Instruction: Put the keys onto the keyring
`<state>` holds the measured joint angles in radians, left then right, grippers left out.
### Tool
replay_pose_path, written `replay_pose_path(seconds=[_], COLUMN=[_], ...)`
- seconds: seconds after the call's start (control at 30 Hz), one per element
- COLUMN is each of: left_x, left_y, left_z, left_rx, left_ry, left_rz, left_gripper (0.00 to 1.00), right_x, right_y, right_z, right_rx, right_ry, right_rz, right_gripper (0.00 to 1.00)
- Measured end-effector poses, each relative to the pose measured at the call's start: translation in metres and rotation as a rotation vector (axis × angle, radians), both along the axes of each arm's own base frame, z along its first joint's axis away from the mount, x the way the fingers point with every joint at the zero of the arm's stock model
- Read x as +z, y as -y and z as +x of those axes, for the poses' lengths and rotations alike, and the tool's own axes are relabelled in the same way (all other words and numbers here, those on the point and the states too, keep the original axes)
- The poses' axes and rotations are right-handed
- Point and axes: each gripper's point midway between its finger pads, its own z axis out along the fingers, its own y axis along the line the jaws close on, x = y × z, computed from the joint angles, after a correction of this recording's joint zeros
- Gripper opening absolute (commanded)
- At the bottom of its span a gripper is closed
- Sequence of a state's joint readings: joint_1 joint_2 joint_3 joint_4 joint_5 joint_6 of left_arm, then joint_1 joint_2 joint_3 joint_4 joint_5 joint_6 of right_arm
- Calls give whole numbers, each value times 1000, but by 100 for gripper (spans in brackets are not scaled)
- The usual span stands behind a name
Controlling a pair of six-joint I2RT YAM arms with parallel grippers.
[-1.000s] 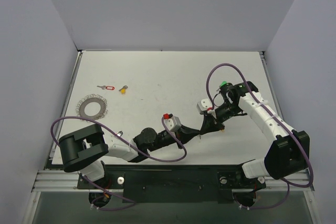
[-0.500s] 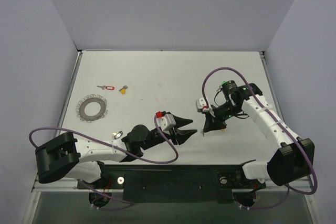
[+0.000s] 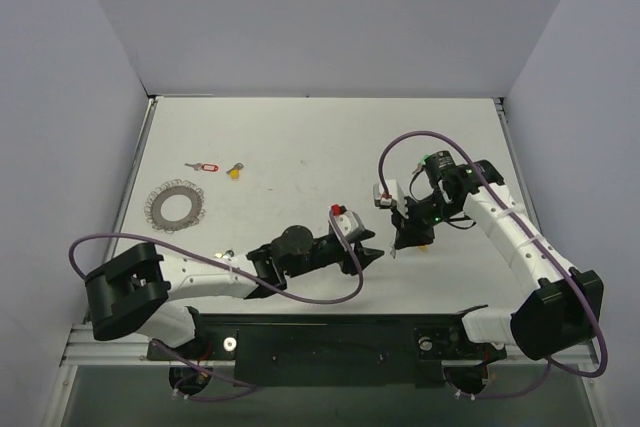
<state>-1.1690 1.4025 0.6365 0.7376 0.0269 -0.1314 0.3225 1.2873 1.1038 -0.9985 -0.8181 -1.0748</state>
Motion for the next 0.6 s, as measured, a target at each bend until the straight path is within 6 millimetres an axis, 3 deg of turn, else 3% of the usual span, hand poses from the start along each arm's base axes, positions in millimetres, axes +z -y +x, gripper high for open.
replay_pose_path(seconds=[0.13, 0.27, 0.6], left_x=[-8, -3, 0], left_y=[3, 6, 18], left_z=[14, 26, 6], left_rx=[8, -18, -174], left_ry=[-44, -48, -30], left_rz=[-25, -110, -173], left_gripper=[49, 42, 46], right_x=[-3, -4, -4], right_y=[1, 1, 2], right_z=[-1, -3, -7], right_rx=[0, 4, 20], right_ry=[-22, -31, -41], right_rz=[-8, -10, -11], right_gripper=[0, 0, 0])
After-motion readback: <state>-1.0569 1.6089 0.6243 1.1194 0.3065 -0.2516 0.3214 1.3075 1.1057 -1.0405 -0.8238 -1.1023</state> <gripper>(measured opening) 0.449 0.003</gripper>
